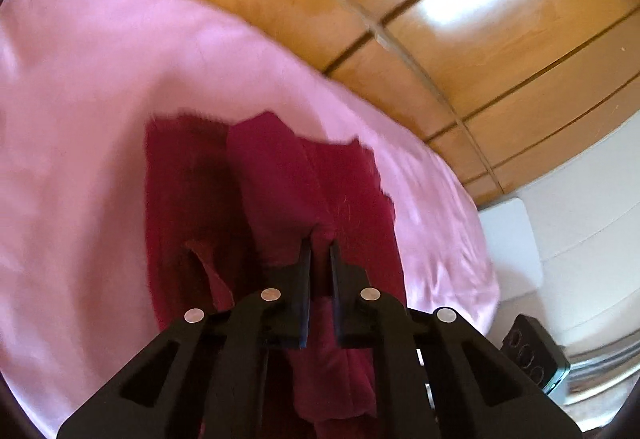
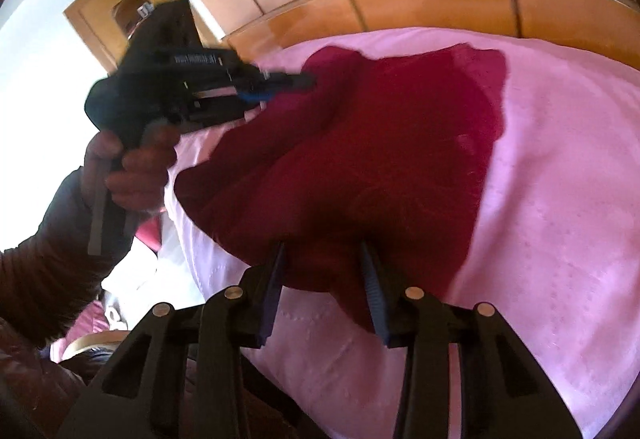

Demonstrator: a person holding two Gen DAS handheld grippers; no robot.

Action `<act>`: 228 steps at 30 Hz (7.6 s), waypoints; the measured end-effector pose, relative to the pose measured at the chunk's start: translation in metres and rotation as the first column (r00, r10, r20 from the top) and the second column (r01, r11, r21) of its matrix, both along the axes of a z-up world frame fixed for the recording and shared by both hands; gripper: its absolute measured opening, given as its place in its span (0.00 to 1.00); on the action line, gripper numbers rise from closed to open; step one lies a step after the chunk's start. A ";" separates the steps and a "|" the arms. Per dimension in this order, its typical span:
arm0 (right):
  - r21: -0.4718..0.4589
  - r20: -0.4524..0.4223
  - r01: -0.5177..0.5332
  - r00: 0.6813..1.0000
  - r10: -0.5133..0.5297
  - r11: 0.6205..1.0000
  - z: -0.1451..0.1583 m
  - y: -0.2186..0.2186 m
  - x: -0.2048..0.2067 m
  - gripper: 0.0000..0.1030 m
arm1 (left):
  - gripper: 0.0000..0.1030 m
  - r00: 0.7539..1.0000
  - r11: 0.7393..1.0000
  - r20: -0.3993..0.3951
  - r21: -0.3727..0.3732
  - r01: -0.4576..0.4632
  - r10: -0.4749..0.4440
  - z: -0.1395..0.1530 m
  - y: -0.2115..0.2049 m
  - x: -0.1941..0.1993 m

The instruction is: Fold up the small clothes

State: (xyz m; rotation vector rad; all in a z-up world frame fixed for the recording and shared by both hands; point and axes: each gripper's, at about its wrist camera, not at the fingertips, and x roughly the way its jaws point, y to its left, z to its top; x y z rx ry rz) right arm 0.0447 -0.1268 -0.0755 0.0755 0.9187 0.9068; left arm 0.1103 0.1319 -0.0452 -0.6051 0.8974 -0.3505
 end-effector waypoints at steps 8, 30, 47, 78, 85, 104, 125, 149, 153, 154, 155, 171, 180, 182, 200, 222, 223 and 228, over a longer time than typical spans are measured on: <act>0.043 -0.041 -0.069 0.997 0.071 0.997 -0.021 0.006 0.002 0.38 | 0.07 0.970 0.983 -0.174 0.098 -0.154 0.170 -0.038 0.054 -0.028; 0.059 0.031 -0.127 0.992 0.126 0.990 0.012 -0.013 0.031 0.49 | 0.36 0.968 0.919 -0.029 0.323 -0.227 0.249 -0.008 -0.017 -0.084; -0.231 0.087 0.212 0.976 -0.197 0.950 -0.021 0.083 0.136 0.61 | 0.41 0.982 0.939 0.008 0.292 -0.184 0.190 -0.039 -0.016 -0.068; 0.025 -0.207 0.268 0.944 -0.257 0.963 -0.033 -0.009 0.052 0.88 | 0.63 0.971 0.893 0.182 0.396 -0.215 0.154 -0.005 -0.034 -0.108; 0.068 -0.205 0.264 0.947 -0.246 0.962 -0.026 -0.011 0.058 0.88 | 0.63 0.979 0.892 0.122 0.405 -0.201 0.165 -0.026 -0.025 -0.096; 0.112 -0.266 0.272 0.935 -0.235 0.956 -0.046 -0.004 0.097 0.74 | 0.65 1.000 0.999 -0.008 -0.036 -0.013 0.012 -0.080 0.012 -0.060; 0.013 -0.140 0.237 0.962 -0.233 0.971 -0.018 0.001 0.093 0.58 | 0.44 0.998 0.997 0.061 -0.082 0.000 0.005 -0.087 0.012 -0.070; 0.053 0.131 0.451 0.882 -0.454 0.891 0.063 -0.104 0.141 0.27 | 0.33 0.943 0.969 0.225 0.011 0.249 -0.245 0.013 -0.125 0.096; -0.059 0.018 0.524 0.852 -0.524 0.850 0.004 -0.129 0.175 0.38 | 0.36 0.966 0.960 0.036 0.132 0.248 -0.255 -0.036 -0.160 0.135; -0.094 -0.010 0.533 0.844 -0.537 0.841 -0.014 -0.131 0.178 0.45 | 0.45 0.967 0.952 -0.006 0.173 0.251 -0.254 -0.050 -0.168 0.140; -0.106 -0.018 0.539 0.839 -0.544 0.835 -0.028 -0.134 0.178 0.50 | 0.50 0.971 0.948 -0.006 0.216 0.234 -0.238 -0.061 -0.173 0.141; -0.141 0.155 0.669 0.743 -0.651 0.730 -0.002 -0.136 0.130 0.88 | 0.82 0.991 0.862 0.130 0.506 -0.030 -0.041 -0.016 -0.183 0.085; -0.166 0.301 0.731 0.677 -0.672 0.662 0.014 -0.100 0.074 0.94 | 0.88 0.970 0.797 0.240 0.580 -0.168 0.030 0.005 -0.176 0.022; -0.171 0.327 0.742 0.663 -0.673 0.648 0.014 -0.094 0.063 0.96 | 0.91 0.964 0.794 0.263 0.576 -0.193 0.043 0.008 -0.174 0.012; -0.067 0.421 0.824 0.535 -0.733 0.563 0.049 -0.075 -0.006 0.98 | 0.96 0.919 0.778 0.384 0.549 -0.305 0.089 0.039 -0.172 -0.060; -0.026 0.467 0.828 0.506 -0.725 0.561 0.059 -0.069 -0.043 0.98 | 0.96 0.878 0.761 0.459 0.519 -0.388 0.134 0.058 -0.168 -0.102; -0.026 0.468 0.827 0.507 -0.724 0.562 0.059 -0.068 -0.044 0.98 | 0.96 0.876 0.760 0.462 0.519 -0.392 0.137 0.058 -0.167 -0.102; -0.033 0.464 0.823 0.515 -0.721 0.567 0.058 -0.065 -0.044 0.98 | 0.96 0.876 0.758 0.457 0.513 -0.403 0.157 0.057 -0.165 -0.102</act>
